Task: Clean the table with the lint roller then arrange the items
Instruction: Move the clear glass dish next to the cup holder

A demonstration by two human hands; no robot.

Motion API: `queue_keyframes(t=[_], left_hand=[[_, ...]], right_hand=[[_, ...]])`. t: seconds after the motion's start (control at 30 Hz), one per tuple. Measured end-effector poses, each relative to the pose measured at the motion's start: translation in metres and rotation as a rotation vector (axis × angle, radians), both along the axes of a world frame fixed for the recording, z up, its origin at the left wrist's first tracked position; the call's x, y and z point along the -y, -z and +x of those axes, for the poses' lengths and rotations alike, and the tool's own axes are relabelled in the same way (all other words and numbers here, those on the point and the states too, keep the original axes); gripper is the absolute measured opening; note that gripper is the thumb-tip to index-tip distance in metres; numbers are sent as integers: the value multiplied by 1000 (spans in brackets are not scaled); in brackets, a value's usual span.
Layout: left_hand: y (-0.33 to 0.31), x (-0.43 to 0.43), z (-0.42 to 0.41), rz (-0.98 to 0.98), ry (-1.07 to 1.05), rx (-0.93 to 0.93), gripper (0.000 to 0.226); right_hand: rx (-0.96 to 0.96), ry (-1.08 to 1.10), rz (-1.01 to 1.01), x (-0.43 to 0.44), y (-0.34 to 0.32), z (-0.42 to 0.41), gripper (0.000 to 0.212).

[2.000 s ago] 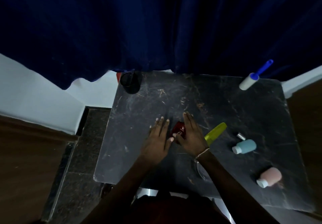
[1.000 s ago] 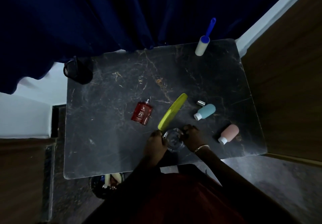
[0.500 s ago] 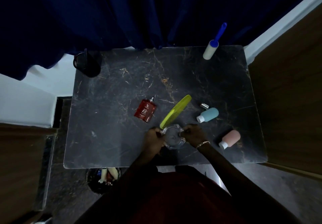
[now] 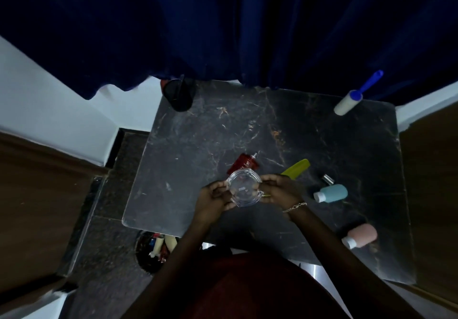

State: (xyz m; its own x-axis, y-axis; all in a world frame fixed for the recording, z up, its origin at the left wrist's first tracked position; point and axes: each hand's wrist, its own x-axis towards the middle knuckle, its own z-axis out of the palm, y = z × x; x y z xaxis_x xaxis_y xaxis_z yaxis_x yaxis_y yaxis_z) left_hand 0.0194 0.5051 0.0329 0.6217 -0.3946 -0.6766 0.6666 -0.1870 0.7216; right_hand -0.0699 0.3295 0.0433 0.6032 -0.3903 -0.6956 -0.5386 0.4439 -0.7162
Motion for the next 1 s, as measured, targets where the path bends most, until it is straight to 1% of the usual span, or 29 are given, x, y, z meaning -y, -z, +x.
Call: queue_keyframes(t=[0.17,0.37,0.53,0.67,0.83,1.0], left_hand=[[-1,-28,31,-30,-58,31,20],[4,-60,66,-37,-117,45,26],[12,-80,99,-65,-171,39,19],[28,-90,133,-43,-194,62,22],[52,-89,196,49,-232,158,22],[81,-71,255,105,-327,126,23]], right_hand=[[49,-23,61,-23,4,42,18],[39,-87,52,-49,9,89,20],[6,-132,51,-66,23,134,18],[-43,-204,-1,-78,42,181,23],[-38,-212,-71,-84,63,253,31],[-51,-218,-162,-78,79,312,28]])
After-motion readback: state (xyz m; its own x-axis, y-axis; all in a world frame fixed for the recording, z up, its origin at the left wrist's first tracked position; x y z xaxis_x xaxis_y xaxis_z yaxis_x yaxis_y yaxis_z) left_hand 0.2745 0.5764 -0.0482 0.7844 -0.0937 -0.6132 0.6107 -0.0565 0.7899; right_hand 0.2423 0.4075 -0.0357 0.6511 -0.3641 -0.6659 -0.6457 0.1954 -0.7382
